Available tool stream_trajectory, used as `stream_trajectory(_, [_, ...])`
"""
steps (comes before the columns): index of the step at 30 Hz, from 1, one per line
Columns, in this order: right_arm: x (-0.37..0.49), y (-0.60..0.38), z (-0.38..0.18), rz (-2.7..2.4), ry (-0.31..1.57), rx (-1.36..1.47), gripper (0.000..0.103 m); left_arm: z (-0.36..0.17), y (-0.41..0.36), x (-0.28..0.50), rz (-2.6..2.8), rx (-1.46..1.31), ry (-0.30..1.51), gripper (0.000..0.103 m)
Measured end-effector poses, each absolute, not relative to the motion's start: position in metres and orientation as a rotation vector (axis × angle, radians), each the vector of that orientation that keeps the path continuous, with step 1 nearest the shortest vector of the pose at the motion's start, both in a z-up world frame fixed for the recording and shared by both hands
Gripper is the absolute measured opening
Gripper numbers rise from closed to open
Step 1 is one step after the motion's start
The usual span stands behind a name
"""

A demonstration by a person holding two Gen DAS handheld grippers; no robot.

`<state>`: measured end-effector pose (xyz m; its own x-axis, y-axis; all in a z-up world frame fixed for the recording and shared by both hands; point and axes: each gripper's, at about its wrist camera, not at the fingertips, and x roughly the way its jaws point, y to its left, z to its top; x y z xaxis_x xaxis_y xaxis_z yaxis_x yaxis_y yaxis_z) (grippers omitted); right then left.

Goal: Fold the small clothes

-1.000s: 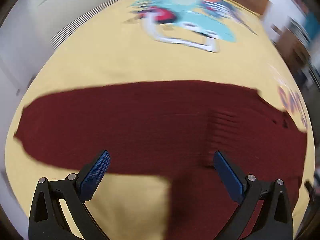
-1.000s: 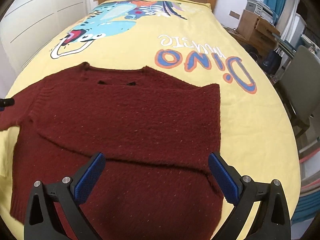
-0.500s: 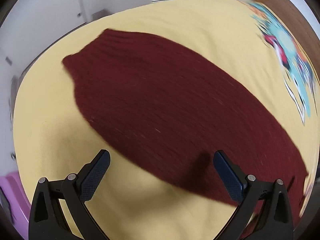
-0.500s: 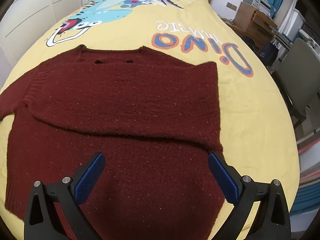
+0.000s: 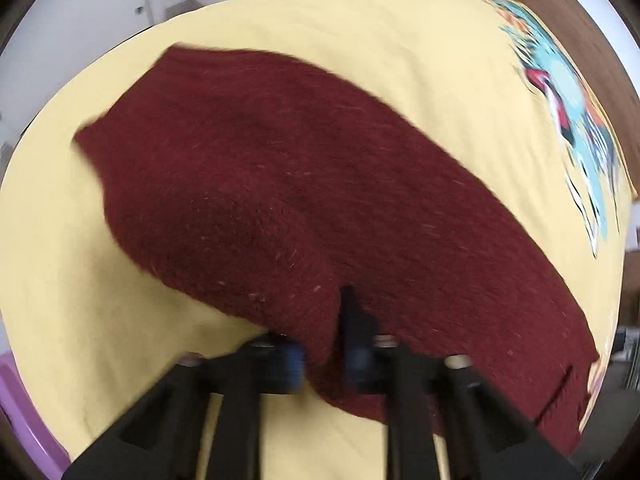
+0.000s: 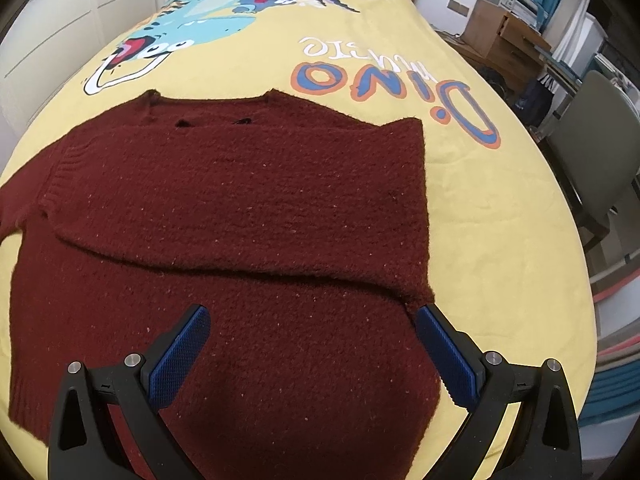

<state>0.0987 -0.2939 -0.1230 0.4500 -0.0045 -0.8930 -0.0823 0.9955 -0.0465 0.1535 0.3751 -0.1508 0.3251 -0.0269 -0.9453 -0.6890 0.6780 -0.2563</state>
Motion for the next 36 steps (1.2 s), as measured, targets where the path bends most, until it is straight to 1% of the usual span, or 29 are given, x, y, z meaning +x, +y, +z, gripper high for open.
stream_trajectory(4, [0.101,-0.297,-0.121,0.052,1.098,-0.079,0.102,-0.127,0.357,0.168,0.439,-0.653,1.153,0.008])
stream_trajectory(11, [0.107,-0.302,-0.113,0.047,1.077,-0.072,0.102,-0.075,0.294,0.183,0.255,-0.525,1.148,0.008])
stream_trajectory(16, [0.114,-0.307,-0.108,0.041,1.087,-0.058,0.102,-0.048,0.223,0.19,0.138,-0.372,1.147,0.008])
stream_trajectory(21, [0.12,-0.32,-0.101,0.037,1.088,-0.017,0.102,-0.035,0.15,0.188,-0.003,-0.312,1.161,0.008])
stream_trajectory(30, [0.125,-0.343,-0.078,0.013,1.046,-0.002,0.102,-0.027,0.015,0.23,-0.255,-0.21,1.137,0.008])
stream_trajectory(33, [0.125,-0.348,-0.077,0.009,1.048,0.004,0.102,-0.045,-0.03,0.24,-0.305,-0.173,1.152,0.008])
stream_trajectory(36, [0.124,-0.351,-0.083,0.005,1.069,0.012,0.102,-0.071,-0.058,0.239,-0.317,-0.132,1.189,0.008])
